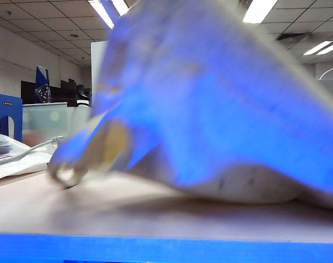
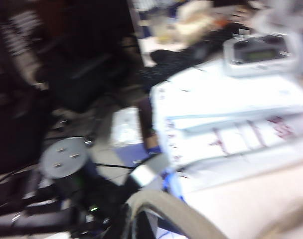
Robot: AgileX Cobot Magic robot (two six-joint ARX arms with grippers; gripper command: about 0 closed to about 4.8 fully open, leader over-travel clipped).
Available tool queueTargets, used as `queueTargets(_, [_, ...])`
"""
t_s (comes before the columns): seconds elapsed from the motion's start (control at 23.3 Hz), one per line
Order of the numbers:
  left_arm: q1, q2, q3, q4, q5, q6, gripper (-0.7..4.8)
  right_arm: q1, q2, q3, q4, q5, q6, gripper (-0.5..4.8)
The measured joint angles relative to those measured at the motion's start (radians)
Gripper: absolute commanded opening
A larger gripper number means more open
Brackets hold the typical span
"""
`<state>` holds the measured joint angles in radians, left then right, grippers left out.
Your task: Take the glasses case out of the canvas bag and put it on the table.
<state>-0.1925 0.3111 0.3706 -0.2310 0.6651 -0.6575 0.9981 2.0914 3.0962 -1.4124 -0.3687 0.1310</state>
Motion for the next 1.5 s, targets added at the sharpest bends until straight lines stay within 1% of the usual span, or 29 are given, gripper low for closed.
queueTargets(0.04, [-0.002, 0.001, -0.001, -0.047, -0.028, 0.051, 4.79, 0.008, 0.014, 0.000, 0.000, 0.017, 0.022, -0.03])
queueTargets(0.09, [-0.011, 0.001, -0.001, -0.066, -0.029, 0.065, 4.79, 0.025, 0.022, -0.002, 0.000, 0.016, 0.029, -0.03])
queueTargets(0.17, [-0.044, 0.000, -0.001, -0.114, 0.017, 0.100, 4.79, 0.065, 0.032, -0.003, -0.002, 0.000, 0.034, -0.03])
queueTargets(0.21, [-0.059, 0.000, -0.001, -0.145, 0.015, 0.126, 4.79, 0.068, 0.034, 0.000, 0.000, 0.002, 0.040, -0.03])
queueTargets(0.3, [-0.084, 0.001, -0.002, -0.191, -0.035, 0.211, 4.79, 0.078, 0.051, 0.002, 0.001, -0.010, 0.058, -0.03])
queueTargets(0.34, [-0.089, 0.001, -0.002, -0.192, -0.053, 0.230, 4.79, 0.093, 0.063, 0.002, 0.001, -0.017, 0.066, -0.03])
queueTargets(0.43, [-0.092, 0.001, -0.013, -0.182, -0.064, 0.244, 4.79, 0.128, 0.082, -0.002, -0.001, -0.045, 0.079, -0.03])
queueTargets(0.52, [-0.102, 0.001, -0.065, -0.172, -0.070, 0.259, 4.79, 0.157, 0.091, -0.002, 0.000, -0.046, 0.082, -0.03])
queueTargets(0.56, [-0.113, 0.001, -0.103, -0.161, -0.079, 0.246, 4.79, 0.174, 0.100, 0.001, 0.000, -0.043, 0.082, -0.03])
queueTargets(0.6, [-0.123, 0.002, -0.140, -0.125, -0.076, 0.212, 4.79, 0.193, 0.111, 0.002, 0.002, -0.040, 0.079, -0.03])
queueTargets(0.69, [-0.146, 0.002, -0.170, -0.036, -0.086, 0.156, 4.79, 0.224, 0.141, 0.002, 0.014, 0.031, 0.060, -0.03])
queueTargets(0.73, [-0.152, 0.002, -0.170, 0.008, -0.108, 0.150, 4.79, 0.229, 0.159, 0.002, 0.023, 0.078, 0.026, -0.03])
queueTargets(0.82, [-0.163, 0.000, -0.170, 0.068, -0.148, 0.148, 4.79, 0.234, 0.190, 0.002, 0.053, 0.196, -0.039, -0.03])
queueTargets(0.9, [-0.175, 0.002, -0.173, 0.090, -0.164, 0.159, 4.79, 0.234, 0.225, 0.002, 0.092, 0.296, -0.125, -0.03])
queueTargets(0.94, [-0.180, 0.002, -0.180, 0.101, -0.169, 0.170, 4.79, 0.230, 0.240, 0.002, 0.106, 0.324, -0.149, -0.03])
queueTargets(1.03, [-0.184, 0.002, -0.204, 0.101, -0.179, 0.181, 4.79, 0.193, 0.262, 0.000, 0.108, 0.344, -0.163, -0.03])
queueTargets(1.16, [-0.211, 0.000, -0.227, 0.094, -0.181, 0.183, 4.79, 0.128, 0.259, 0.002, 0.018, 0.460, -0.145, -0.03])
queueTargets(1.2, [-0.227, -0.009, -0.227, 0.097, -0.181, 0.183, 4.79, 0.119, 0.258, 0.003, 0.011, 0.479, -0.145, -0.03])
queueTargets(1.24, [-0.233, -0.013, -0.226, 0.102, -0.181, 0.183, 4.79, 0.106, 0.258, 0.003, 0.019, 0.481, -0.148, -0.03])
queueTargets(1.33, [-0.236, -0.016, -0.226, 0.108, -0.188, 0.183, 4.79, 0.074, 0.266, 0.009, 0.036, 0.524, -0.169, -0.03])
queueTargets(1.37, [-0.236, -0.018, -0.226, 0.109, -0.188, 0.184, 4.79, 0.045, 0.279, 0.007, 0.035, 0.543, -0.202, -0.03])
queueTargets(1.42, [-0.236, -0.018, -0.226, 0.108, -0.188, 0.183, 4.79, 0.035, 0.285, 0.006, 0.031, 0.544, -0.206, -0.03])
queueTargets(1.5, [-0.236, -0.021, -0.226, 0.106, -0.188, 0.183, 4.79, 0.023, 0.275, 0.001, 0.007, 0.501, -0.189, -0.03])
